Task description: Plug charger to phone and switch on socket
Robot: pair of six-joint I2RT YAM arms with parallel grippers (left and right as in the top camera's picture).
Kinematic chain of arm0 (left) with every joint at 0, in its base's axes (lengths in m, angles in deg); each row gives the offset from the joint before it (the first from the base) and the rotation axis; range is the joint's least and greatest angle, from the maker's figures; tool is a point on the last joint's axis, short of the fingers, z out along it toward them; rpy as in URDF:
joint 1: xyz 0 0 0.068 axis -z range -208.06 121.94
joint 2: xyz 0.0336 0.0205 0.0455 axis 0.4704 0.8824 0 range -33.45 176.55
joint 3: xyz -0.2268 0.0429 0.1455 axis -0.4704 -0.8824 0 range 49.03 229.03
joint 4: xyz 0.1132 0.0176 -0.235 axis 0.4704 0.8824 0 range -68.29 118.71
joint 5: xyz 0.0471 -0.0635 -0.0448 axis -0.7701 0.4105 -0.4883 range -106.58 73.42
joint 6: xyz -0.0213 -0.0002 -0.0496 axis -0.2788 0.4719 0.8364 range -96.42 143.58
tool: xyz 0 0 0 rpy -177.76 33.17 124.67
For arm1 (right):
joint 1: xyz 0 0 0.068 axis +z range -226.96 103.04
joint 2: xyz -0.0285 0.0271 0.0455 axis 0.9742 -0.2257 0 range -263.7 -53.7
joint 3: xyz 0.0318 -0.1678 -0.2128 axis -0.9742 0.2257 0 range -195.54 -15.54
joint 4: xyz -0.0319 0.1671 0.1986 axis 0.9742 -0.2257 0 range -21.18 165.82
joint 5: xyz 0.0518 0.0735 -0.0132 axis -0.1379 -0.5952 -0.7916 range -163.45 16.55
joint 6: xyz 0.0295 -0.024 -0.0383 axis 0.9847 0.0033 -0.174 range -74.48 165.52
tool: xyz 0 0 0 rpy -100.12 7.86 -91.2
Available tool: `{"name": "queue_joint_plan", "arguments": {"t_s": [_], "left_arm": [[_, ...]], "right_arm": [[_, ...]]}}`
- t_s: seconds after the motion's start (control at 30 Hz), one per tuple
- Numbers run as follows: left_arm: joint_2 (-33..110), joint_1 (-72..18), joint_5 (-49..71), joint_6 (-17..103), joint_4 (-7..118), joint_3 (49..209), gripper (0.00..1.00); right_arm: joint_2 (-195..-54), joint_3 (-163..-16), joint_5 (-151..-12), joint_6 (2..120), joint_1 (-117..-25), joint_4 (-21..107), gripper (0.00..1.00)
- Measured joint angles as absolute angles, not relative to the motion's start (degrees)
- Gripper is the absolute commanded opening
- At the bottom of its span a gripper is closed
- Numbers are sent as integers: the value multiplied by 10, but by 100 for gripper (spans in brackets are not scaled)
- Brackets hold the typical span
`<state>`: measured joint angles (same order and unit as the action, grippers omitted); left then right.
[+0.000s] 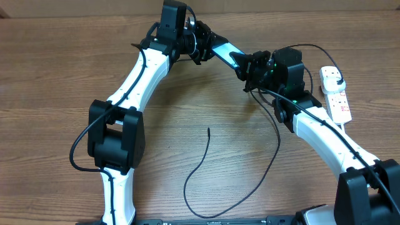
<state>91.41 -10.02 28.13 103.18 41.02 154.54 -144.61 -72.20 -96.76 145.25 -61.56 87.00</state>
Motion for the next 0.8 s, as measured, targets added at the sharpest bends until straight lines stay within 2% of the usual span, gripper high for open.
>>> {"name": "queue_joint_plan", "arguments": {"t_s": [0.2,0.47,0.73,0.8], "left_arm": [[914,-100,282,1048,407,1546,4],[914,-100,281,1049,409,1546,4],[914,-100,281,1040,411,1546,4],[914,-100,280,1036,413,1546,4]], "right_arm": [[-1446,-722,-966,1483,-616,872,4],[-1446,-722,-966,1484,-616,872,10],[-1446,-722,-972,1459,-615,874,34],[-1446,-722,-972,1455,-615,875,47]]}}
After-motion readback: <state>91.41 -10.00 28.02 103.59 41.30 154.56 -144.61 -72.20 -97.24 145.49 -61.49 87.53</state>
